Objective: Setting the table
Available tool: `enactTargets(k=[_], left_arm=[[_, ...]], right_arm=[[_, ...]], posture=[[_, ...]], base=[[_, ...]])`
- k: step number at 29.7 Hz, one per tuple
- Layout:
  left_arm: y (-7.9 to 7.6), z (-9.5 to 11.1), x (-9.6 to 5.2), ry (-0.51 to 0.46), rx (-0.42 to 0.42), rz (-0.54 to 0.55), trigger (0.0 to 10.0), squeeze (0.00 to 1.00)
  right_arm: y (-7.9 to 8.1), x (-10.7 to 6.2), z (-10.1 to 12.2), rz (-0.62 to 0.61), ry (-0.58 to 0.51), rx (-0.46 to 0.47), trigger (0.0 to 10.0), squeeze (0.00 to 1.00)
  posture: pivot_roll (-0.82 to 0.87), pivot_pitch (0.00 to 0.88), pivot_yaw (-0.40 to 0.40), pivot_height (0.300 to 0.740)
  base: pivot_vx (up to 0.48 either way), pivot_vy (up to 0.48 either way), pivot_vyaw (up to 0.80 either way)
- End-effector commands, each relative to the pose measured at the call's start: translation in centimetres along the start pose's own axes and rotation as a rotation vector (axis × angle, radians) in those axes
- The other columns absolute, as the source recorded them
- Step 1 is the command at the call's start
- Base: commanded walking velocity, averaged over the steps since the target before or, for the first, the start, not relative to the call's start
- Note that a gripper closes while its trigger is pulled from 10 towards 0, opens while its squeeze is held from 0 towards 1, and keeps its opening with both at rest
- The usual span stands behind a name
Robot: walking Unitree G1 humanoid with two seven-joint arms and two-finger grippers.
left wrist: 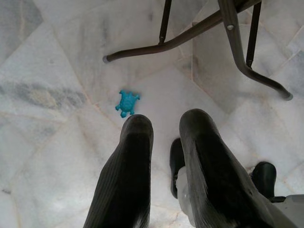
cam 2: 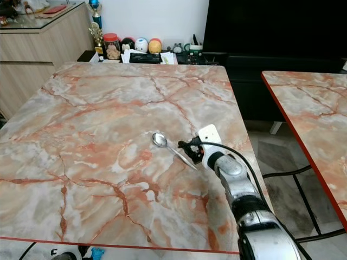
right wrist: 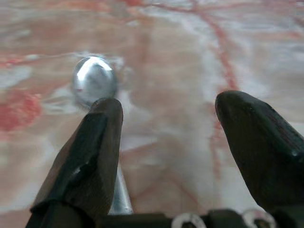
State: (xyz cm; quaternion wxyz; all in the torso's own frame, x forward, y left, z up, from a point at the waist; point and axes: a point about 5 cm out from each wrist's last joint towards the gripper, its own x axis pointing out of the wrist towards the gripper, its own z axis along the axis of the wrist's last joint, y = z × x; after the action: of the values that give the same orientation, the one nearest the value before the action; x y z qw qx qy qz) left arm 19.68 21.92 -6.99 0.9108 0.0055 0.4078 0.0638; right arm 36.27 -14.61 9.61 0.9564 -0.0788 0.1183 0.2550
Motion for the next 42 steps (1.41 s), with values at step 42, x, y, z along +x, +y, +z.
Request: enactTargets(k=[42], left_arm=[[-0.1,-0.2,-0.1,-0.004,-0.046,0.019,10.0,0.00]], right_arm=[[1.6,0.3,-1.9,0.111,0.081,0.024,10.0,0.00]], posture=[[0.14,0.000,-0.051,0.740]], base=[[0.000,0.000,0.00]])
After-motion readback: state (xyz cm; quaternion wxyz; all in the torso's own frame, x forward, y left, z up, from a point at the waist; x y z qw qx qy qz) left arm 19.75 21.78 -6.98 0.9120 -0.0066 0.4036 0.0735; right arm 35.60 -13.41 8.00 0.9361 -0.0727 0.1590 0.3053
